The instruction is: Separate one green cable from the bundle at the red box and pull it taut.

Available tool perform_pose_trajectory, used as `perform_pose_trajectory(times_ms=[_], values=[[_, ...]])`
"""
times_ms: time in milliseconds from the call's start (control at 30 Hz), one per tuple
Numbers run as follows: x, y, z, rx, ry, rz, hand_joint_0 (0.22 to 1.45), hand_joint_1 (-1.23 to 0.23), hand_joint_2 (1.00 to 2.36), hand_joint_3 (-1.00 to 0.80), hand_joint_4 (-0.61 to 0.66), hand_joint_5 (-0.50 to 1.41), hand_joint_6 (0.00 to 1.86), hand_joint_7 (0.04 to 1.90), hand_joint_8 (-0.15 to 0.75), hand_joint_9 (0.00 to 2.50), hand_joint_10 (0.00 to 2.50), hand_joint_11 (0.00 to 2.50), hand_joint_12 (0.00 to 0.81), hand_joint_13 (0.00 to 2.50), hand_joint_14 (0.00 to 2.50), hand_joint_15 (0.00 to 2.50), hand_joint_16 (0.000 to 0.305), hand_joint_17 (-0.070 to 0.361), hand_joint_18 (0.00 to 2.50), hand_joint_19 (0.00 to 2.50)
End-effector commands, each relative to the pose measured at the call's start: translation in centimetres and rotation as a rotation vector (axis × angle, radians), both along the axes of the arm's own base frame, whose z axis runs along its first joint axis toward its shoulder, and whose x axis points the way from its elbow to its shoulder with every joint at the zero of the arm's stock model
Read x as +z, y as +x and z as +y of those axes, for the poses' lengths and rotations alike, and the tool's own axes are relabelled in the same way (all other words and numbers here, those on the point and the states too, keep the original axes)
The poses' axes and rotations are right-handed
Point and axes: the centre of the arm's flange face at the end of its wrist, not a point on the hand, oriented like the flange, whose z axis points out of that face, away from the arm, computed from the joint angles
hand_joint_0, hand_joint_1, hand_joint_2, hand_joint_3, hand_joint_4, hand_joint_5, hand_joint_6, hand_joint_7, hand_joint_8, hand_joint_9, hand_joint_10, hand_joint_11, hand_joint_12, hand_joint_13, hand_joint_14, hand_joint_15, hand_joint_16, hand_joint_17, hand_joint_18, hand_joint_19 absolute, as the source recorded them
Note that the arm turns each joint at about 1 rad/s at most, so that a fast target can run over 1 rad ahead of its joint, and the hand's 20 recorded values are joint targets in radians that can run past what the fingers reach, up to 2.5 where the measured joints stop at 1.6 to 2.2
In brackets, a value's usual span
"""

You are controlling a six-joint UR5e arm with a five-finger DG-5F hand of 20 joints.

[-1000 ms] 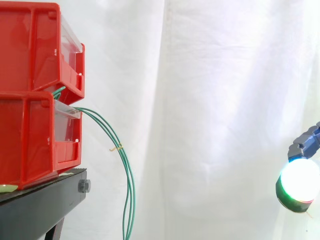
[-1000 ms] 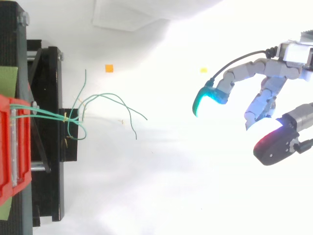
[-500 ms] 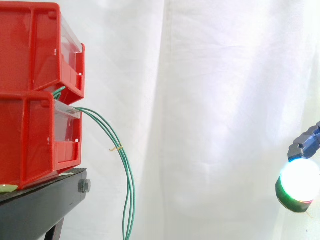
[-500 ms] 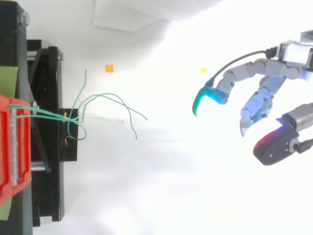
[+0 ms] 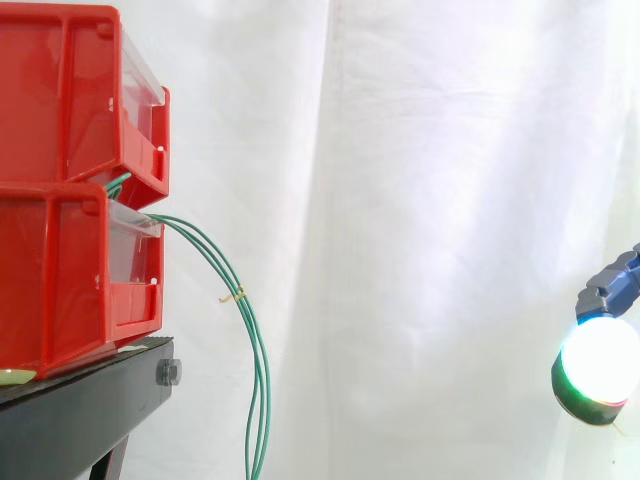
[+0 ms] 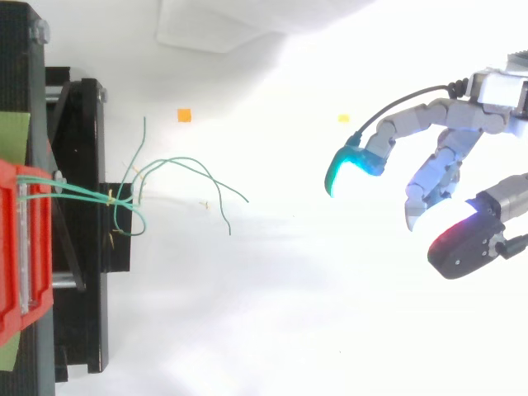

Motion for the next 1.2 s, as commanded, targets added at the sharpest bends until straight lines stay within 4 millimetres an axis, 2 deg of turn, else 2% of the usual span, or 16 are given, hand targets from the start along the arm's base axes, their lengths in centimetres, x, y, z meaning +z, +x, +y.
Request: perform_pose_trajectory(times_ms=[0,967,1167], values=[[0.06,-0.01,0.0,0.0,0.0,-0.001,0.48,-0.5,1.0,-0.5,0.2,-0.19,0.5,0.7,0.271,1.02,0.02,0.72,0.395,1.13,0.02,0.82,0.064,0.143,1.02,0.75],[-0.03,0.01,0.01,0.0,-0.001,0.001,0.49,-0.51,1.0,-0.5,0.2,-0.18,0.5,0.7,0.274,1.0,0.02,0.73,0.391,1.12,0.02,0.82,0.062,0.139,1.0,0.76],[0.06,-0.01,0.0,0.0,0.0,-0.001,0.49,-0.51,1.0,-0.5,0.2,-0.19,0.5,0.7,0.25,0.97,0.02,0.67,0.379,1.09,0.02,0.78,0.062,0.139,0.99,0.75]])
